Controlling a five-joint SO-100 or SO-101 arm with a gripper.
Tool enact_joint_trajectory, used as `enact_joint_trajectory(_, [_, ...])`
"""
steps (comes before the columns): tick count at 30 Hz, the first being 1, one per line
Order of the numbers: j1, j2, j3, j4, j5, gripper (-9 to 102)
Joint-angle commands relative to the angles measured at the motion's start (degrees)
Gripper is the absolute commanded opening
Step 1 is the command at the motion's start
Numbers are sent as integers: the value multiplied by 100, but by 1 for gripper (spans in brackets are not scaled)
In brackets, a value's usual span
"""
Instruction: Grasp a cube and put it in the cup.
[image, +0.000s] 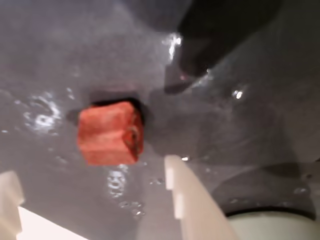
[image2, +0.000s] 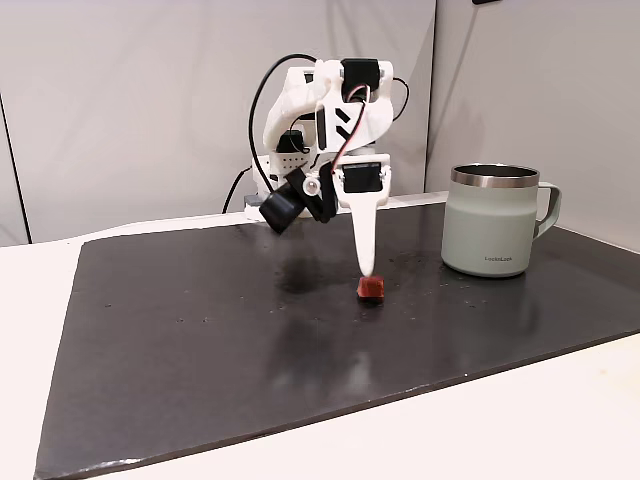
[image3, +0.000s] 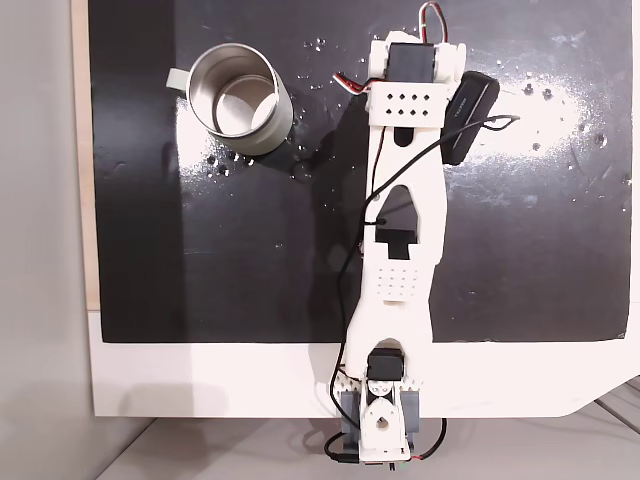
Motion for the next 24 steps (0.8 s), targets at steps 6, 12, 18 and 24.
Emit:
enact_joint_trajectory(6, [-97,-316,-545,44,-79,30])
enact_joint_trajectory(12, [-44,-562,-677,79,-79,30])
enact_joint_trajectory(18, [-44,-677,-773,79,-105,29])
enact_joint_trajectory(24, [-44,-765,-817,79,-123,17])
